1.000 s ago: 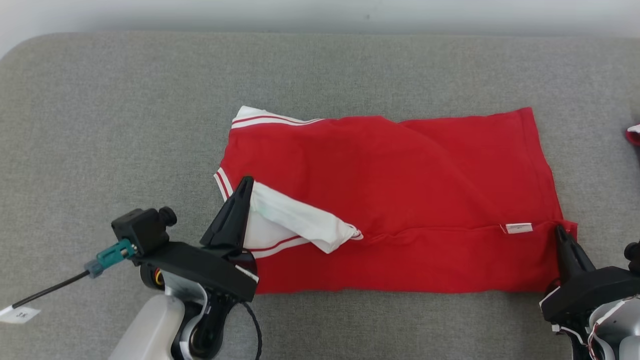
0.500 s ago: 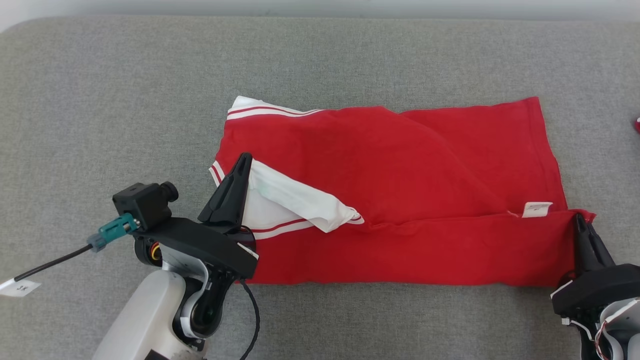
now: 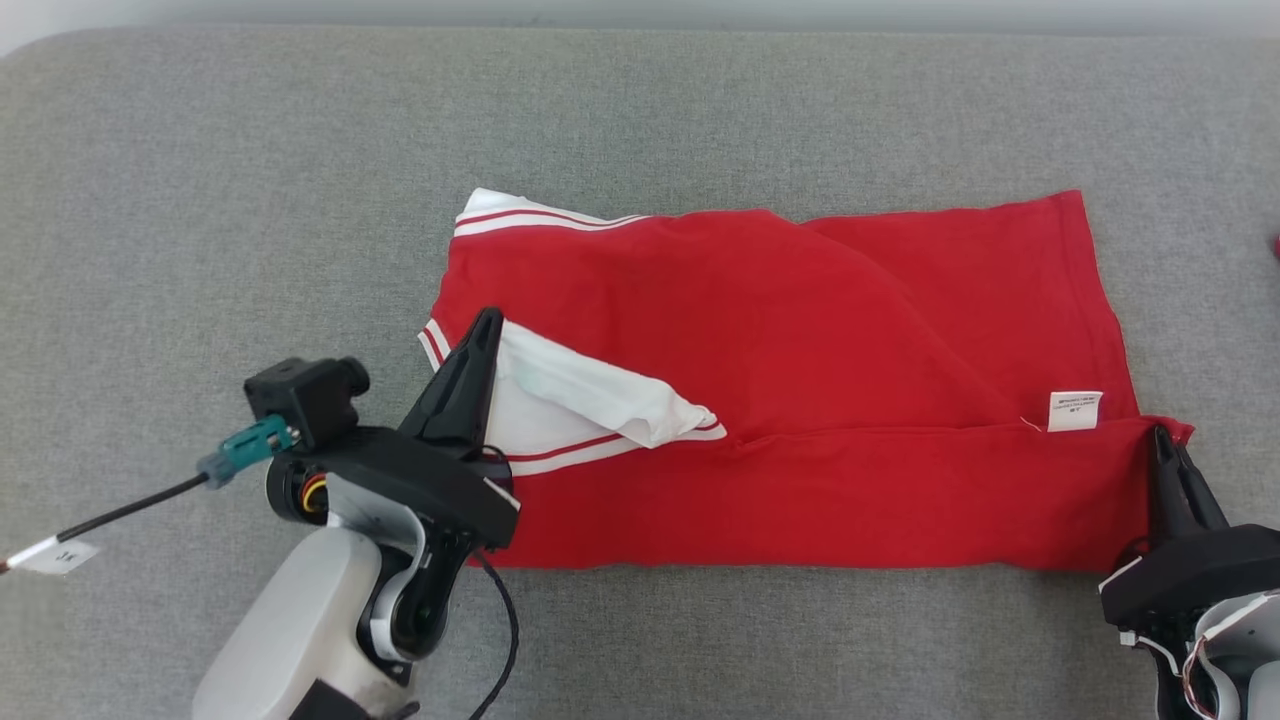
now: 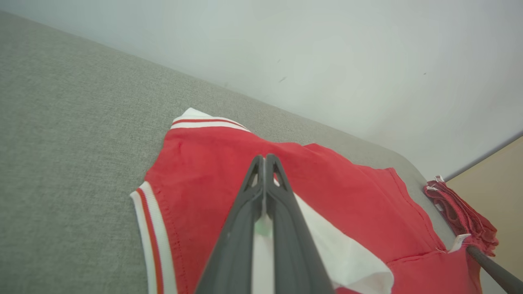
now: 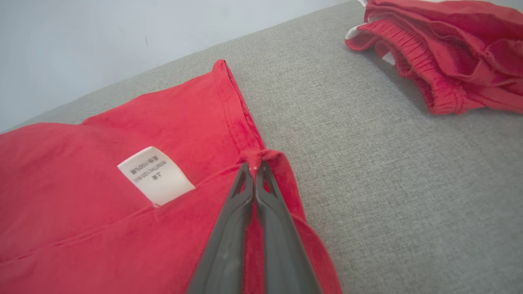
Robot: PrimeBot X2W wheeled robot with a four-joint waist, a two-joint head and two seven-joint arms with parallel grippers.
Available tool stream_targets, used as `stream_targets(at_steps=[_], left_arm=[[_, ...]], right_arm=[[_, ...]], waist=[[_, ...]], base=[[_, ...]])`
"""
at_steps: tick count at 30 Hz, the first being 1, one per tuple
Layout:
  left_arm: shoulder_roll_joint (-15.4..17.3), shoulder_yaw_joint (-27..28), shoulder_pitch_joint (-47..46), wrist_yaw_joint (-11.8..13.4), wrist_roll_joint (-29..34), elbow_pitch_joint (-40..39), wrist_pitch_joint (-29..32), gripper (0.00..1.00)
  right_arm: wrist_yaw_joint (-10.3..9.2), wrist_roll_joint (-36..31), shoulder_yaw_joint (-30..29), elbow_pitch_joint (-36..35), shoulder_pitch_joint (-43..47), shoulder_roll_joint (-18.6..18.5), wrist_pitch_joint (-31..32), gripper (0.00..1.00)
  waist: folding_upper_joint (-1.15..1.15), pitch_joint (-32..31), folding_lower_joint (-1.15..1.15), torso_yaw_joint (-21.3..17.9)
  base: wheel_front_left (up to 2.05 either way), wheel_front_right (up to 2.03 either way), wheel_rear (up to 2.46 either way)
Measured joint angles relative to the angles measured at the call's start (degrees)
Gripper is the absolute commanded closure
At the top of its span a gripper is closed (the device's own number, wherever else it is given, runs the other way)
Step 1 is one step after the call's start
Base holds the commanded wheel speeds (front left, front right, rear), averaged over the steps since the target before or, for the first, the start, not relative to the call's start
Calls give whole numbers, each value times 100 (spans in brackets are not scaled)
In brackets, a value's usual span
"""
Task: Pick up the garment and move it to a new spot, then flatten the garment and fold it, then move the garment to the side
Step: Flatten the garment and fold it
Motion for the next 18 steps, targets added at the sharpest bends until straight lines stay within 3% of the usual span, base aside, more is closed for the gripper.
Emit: stream_targets(at_steps=[3, 4, 5, 12, 18], left_arm=[[-55, -99, -272, 32, 154, 357, -52, 100], [-63, -151, -340, 42, 229, 464, -53, 54], [-70, -191, -402, 89, 334, 583, -55, 0], [-27, -485, -706, 397, 925, 1382, -290, 0], [191, -689, -634, 677, 1289, 1545, -328, 0]], right_arm=[[0, -57, -100, 155, -59, 12, 25, 100], [0, -57, -134, 197, -100, 15, 16, 0], [0, -58, -131, 224, -126, 14, 0, 0], [0, 52, -102, 334, -205, 21, -54, 0], [0, 183, -188, 130, -51, 20, 322, 0]], waist=[[0, -13, 0, 19], [0, -21, 0, 19], [0, -33, 0, 17], [0, -203, 0, -16], [0, -423, 0, -25]], base=[[0, 0, 0], [0, 0, 0], [0, 0, 0], [0, 0, 0], [0, 0, 0]])
